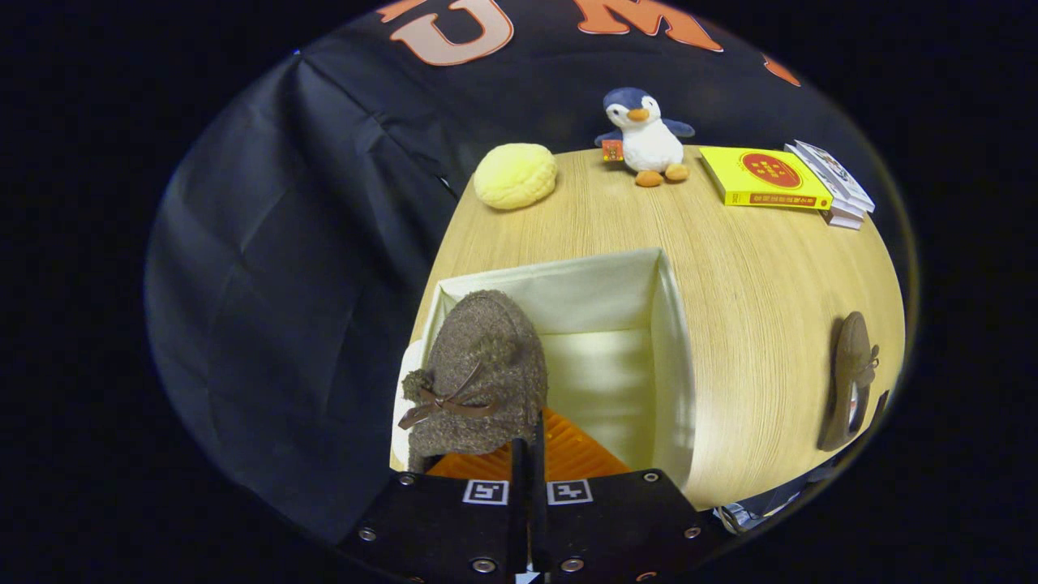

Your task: Open the storage box then place both shoes into the box .Put the left shoe in first, then the right shoe, with the right side of both shoes facing outward in a uniform manner.

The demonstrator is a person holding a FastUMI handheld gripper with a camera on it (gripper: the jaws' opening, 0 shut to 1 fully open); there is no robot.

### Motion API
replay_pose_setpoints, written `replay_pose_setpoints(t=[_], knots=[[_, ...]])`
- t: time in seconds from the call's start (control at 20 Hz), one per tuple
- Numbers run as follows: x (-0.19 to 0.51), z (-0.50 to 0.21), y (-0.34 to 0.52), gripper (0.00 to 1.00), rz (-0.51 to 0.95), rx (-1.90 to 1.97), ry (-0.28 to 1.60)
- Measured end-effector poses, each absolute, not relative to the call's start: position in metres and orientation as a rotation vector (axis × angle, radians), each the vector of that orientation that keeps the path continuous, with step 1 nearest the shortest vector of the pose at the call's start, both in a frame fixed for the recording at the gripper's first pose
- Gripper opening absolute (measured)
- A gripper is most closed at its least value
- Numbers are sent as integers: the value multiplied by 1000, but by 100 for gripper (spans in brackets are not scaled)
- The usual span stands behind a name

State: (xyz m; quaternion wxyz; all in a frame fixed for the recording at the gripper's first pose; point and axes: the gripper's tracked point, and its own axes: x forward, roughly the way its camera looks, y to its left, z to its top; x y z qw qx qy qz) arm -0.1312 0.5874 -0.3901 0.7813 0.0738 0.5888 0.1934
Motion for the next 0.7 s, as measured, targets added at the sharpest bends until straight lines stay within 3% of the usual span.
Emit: replay_pose_setpoints(t=[0.2,0.4,0.7], knots=[[-139,-420,591,3,339,139,1353],[-158,-434,604,5,391,159,1460],[-169,-409,619,32,538,263,1473]])
